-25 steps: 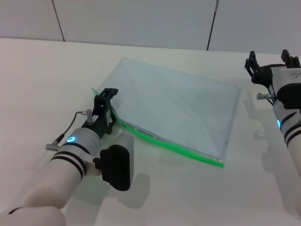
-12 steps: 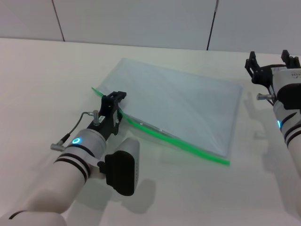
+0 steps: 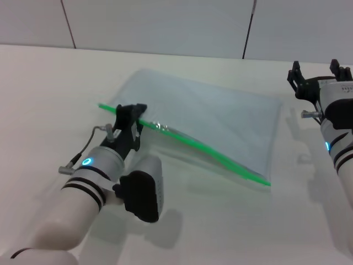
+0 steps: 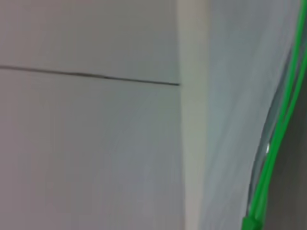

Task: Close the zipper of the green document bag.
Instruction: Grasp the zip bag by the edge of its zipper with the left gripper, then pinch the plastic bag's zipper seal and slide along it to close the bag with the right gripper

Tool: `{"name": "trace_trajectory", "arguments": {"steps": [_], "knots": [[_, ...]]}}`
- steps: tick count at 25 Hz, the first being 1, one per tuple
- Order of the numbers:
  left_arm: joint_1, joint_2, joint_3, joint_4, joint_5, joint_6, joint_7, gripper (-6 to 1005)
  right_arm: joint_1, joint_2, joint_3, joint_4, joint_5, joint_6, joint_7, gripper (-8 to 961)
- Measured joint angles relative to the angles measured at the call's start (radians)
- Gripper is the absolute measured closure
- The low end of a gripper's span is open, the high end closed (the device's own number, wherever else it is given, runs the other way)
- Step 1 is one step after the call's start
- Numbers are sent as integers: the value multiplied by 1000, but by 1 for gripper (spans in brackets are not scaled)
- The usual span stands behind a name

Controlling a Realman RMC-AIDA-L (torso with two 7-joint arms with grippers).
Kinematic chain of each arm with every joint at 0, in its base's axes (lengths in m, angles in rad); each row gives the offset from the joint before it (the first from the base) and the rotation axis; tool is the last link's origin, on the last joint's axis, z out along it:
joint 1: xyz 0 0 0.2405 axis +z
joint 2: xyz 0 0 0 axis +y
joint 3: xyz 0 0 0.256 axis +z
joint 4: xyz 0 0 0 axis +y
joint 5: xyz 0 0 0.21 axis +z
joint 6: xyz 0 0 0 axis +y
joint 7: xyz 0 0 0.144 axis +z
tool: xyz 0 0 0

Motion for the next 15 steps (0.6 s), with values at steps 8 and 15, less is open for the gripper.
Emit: {"name": "trace_trajectory", "arguments": {"steps": [8,15], "knots": [[1,2,0,2,49,-104,-187,938,2,-1,-45,-11,-1,1,0,124],[3,3,0,2,58,-115,-220,942,-10,-3,-102,-84,-70,41,-4,125]]}}
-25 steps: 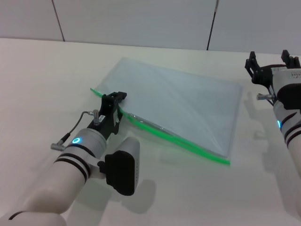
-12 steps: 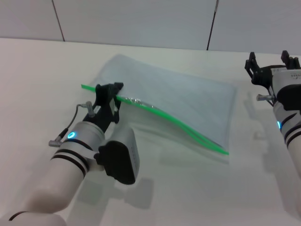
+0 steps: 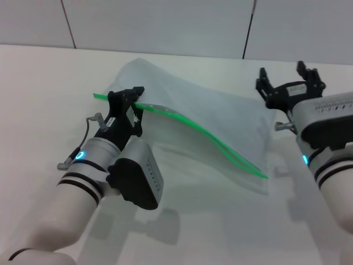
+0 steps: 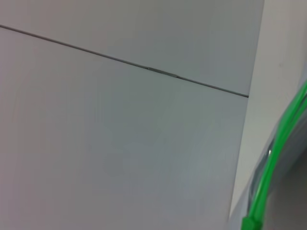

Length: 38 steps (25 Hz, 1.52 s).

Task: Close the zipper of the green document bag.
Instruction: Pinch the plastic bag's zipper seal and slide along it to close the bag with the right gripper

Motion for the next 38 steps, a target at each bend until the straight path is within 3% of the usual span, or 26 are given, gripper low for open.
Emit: {"name": "trace_trajectory", "arguments": {"steps": [7,14,38], "knots": [[8,1,-1,-2,1,-15,-1,942,-66,-3,-16,-96,-188,62,-8,134],[8,1,0,-2,11,-47,-1,942,-83,-4,-25,-90,-346,25,-3,174],[6,1,0,-9,24,-57,1,943,-105,-6,-25,-153,-572,-127,13,237]]}}
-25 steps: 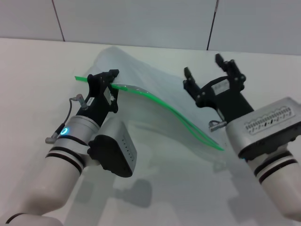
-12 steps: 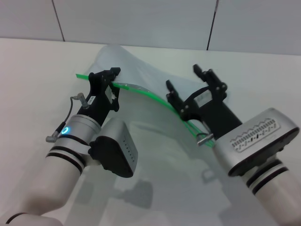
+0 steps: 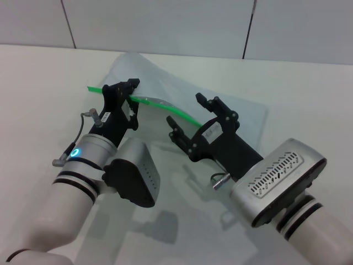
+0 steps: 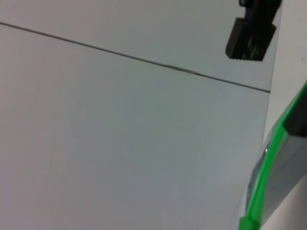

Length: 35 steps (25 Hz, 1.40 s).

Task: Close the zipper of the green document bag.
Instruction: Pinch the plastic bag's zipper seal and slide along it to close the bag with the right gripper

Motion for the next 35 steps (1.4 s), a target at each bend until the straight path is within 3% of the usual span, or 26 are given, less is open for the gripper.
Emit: {"name": "trace_trajectory", "arguments": {"steps": [35], "knots": [[-11,0,0,5,181,67,2,943,20,0,0,9,-61,-33,-3,285]]}}
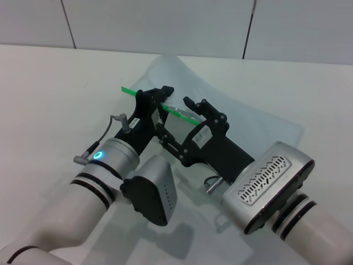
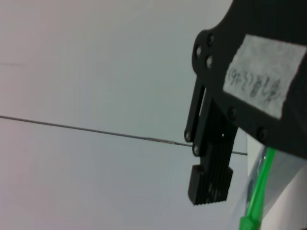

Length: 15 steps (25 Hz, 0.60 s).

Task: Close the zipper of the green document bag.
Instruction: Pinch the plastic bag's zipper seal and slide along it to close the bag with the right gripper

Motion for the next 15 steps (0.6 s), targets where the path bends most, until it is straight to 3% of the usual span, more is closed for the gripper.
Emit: {"name": "trace_trajectory", "arguments": {"steps": [15], "knots": [[-1,0,2,0,22,2,5,943,0,0,0,7,0,0,5,414]]}}
